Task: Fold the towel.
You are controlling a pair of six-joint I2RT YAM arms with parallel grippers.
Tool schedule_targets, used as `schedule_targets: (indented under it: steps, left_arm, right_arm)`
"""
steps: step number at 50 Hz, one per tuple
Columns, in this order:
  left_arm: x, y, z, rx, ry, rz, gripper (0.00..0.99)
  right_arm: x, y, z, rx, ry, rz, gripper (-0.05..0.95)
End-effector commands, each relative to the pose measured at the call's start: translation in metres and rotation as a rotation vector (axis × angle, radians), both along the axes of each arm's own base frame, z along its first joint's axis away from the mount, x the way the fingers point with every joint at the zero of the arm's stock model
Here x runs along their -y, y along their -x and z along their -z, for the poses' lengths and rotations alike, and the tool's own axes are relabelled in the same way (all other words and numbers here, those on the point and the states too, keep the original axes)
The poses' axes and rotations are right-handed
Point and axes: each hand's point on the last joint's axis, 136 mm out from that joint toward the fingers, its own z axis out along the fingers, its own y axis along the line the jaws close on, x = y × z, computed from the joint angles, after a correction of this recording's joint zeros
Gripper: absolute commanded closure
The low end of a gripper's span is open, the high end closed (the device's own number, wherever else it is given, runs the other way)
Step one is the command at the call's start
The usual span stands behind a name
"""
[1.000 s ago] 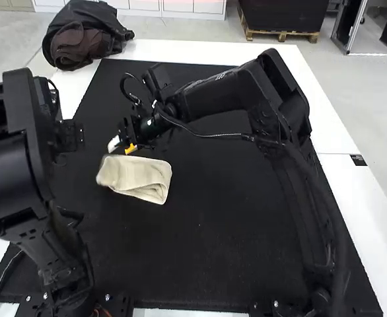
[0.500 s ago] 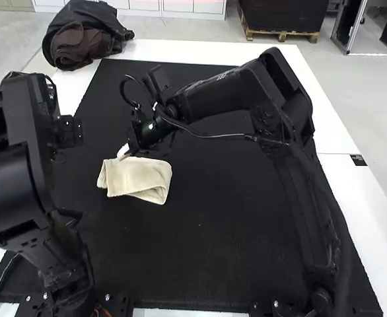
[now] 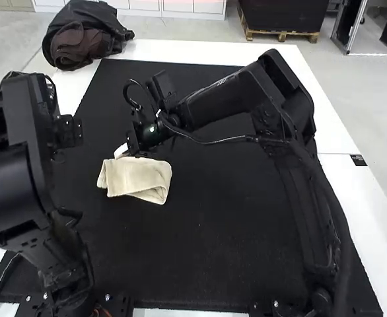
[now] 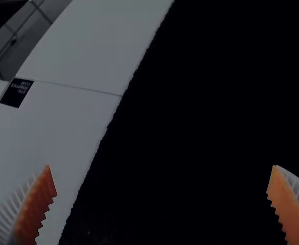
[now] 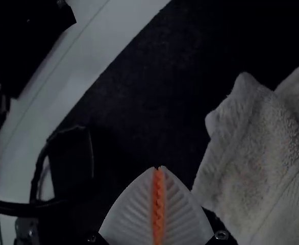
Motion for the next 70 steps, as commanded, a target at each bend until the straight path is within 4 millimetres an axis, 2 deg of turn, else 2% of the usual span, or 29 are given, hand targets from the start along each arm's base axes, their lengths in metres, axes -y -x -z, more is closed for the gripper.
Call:
schedule_targets:
  steps: [1,23,57,66,70]
  left_arm:
    - [0.0,0.0,-0.009,0.036,-0.001,-0.002,0.025]
    - [0.001,-0.002,-0.011,0.043,-0.003,0.0,0.025]
    - [0.003,-0.004,-0.012,0.06,0.018,0.006,0.026]
    - [0.004,-0.004,-0.013,0.062,0.022,0.014,0.026]
    - [0.005,-0.005,-0.014,0.066,0.022,0.016,0.026]
  right_arm:
    - [-0.003,-0.003,0.007,-0.03,-0.01,0.002,0.92]
    - [-0.013,-0.013,0.028,-0.018,-0.054,0.02,0.92]
    - [-0.013,-0.029,0.09,0.03,-0.081,0.059,0.92]
    - [-0.009,-0.026,0.121,0.016,-0.054,0.065,0.92]
    - [-0.009,-0.026,0.122,0.029,-0.064,0.073,0.92]
